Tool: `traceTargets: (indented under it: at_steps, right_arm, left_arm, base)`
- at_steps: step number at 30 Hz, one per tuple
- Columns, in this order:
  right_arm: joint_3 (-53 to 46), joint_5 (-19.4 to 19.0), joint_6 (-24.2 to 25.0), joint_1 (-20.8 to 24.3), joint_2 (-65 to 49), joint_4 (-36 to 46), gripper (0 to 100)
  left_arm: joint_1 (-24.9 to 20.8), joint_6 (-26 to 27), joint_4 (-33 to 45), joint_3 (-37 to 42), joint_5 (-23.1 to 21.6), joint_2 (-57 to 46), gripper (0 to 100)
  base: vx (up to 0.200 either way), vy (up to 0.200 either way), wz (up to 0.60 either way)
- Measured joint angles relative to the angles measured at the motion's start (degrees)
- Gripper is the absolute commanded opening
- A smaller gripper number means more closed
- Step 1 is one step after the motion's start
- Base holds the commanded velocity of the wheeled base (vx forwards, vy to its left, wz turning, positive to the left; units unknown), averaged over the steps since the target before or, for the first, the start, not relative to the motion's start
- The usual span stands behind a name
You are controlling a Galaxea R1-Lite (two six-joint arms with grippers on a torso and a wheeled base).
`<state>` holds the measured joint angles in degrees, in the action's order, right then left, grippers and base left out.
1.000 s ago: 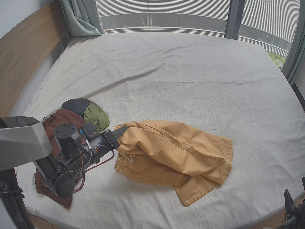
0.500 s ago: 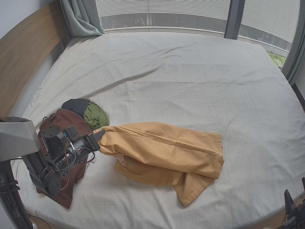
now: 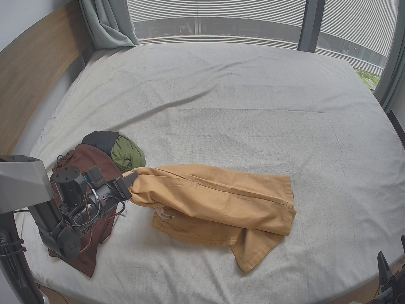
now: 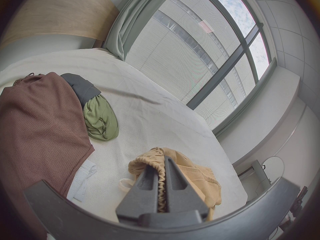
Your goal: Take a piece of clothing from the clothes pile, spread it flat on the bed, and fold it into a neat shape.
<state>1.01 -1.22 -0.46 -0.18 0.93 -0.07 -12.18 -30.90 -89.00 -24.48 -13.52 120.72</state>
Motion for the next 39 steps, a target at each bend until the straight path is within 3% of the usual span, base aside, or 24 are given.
traceTargets:
  at_steps: [22, 31, 35, 39]
  right_arm:
    - [0.00, -0.63, -0.87, 0.16, 0.00, -0.30, 100]
    - [3.75, -2.41, -1.67, 0.00, 2.62, -7.09, 100]
    - [5.44, -4.47, -0.90, 0.69, 6.35, -6.81, 100]
    - [7.33, -8.92, 0.95, 1.33, 11.17, -2.85, 100]
  left_arm:
    - [-0.57, 0.06, 0.02, -0.10, -0.02, 0.74, 0]
    - [-0.63, 0.17, 0.05, -0.07, -0.02, 0.61, 0]
    - [-0.63, 0.17, 0.05, -0.11, -0.02, 0.34, 0]
    - [-0.63, 0.17, 0.05, -0.16, -0.02, 0.00, 0]
  base:
    - [0.000, 0.000, 0.00]
    - [0.000, 0.000, 0.00]
    - [0.000, 0.000, 0.00]
    - [0.000, 0.000, 0.00]
